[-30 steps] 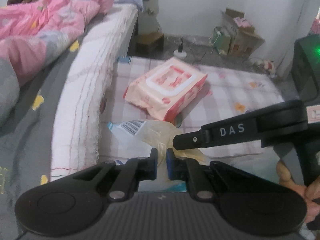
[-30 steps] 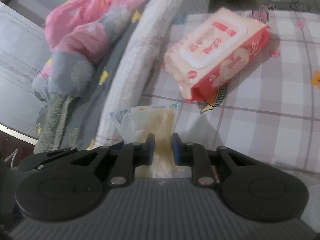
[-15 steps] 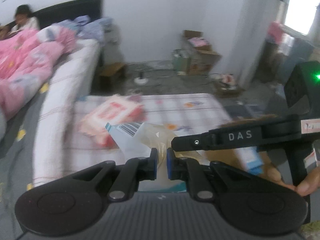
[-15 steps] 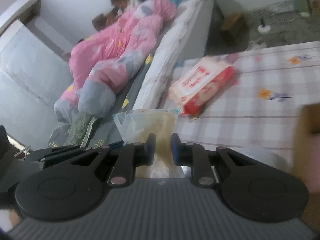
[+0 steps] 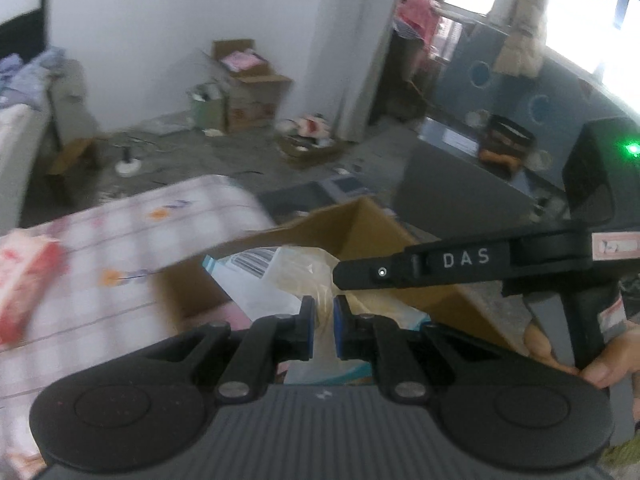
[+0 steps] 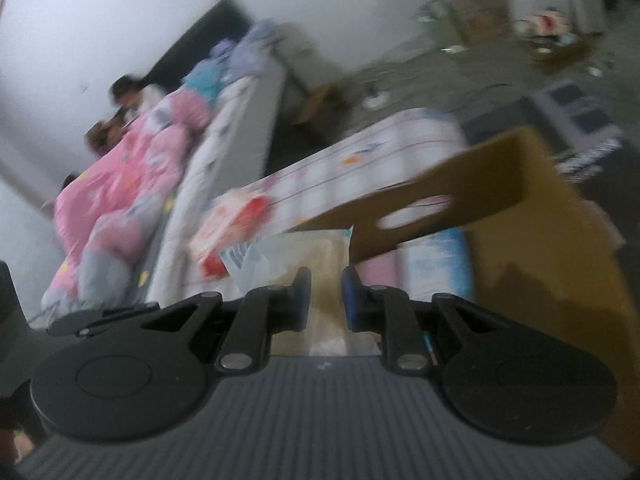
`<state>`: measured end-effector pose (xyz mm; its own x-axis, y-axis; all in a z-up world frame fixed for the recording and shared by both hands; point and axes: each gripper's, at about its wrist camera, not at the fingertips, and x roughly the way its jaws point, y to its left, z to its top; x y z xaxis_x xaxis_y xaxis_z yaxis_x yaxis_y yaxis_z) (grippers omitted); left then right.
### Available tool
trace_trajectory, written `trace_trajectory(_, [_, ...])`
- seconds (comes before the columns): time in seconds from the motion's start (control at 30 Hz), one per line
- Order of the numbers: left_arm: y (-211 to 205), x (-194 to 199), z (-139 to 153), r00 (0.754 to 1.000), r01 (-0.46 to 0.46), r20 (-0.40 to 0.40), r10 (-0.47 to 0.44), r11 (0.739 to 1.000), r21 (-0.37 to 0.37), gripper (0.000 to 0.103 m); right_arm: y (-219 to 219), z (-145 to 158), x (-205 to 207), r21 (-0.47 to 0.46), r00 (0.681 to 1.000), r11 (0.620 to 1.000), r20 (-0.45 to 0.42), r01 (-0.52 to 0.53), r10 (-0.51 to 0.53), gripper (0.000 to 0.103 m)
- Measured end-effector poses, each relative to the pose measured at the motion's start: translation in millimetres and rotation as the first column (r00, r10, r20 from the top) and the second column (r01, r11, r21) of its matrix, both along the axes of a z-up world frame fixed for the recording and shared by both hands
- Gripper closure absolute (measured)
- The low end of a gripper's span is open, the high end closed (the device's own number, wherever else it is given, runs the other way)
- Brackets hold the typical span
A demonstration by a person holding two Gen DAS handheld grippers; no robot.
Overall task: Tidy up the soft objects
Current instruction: 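Carry the toothpick bag with the right tool into the cardboard box and open, then move the right tool to the blue wet-wipe pack and close on it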
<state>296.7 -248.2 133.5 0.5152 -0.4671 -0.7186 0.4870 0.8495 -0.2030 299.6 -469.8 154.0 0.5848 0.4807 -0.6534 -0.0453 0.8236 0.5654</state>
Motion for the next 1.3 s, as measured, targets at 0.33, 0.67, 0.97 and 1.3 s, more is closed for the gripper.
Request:
trace_trajectory(0.33, [-75, 61, -78, 0.998, -0.011, -0.062, 0.015, 0.998, 0.065, 0.070, -60, -65, 45, -0.210, 0.993, 0.971, 0.009, 0.115, -0.115, 0.086])
trace_trajectory(0.67, [-47, 60, -70, 0.997, -0.046, -0.065, 0.052, 0.995, 0.086, 0.059, -59, -75, 47, -0.260, 0.991, 0.956, 0.033, 0.132, -0.127, 0.085])
trace_trajectory(0.97, [43, -6, -2, 0.995, -0.085, 0.056, 0.079, 0.990, 0.116, 0.025, -37, -23, -17, -0.116, 0.991, 0.986, 0.076, 0.122, -0.114, 0.079])
trace_trajectory(1.3, [226, -118, 25, 0.917, -0.365, 0.202, 0.344, 0.927, 0.079, 0.010, 62, 4, -120, 0.074, 0.974, 0.996, 0.225, -0.056, 0.038, 0.056])
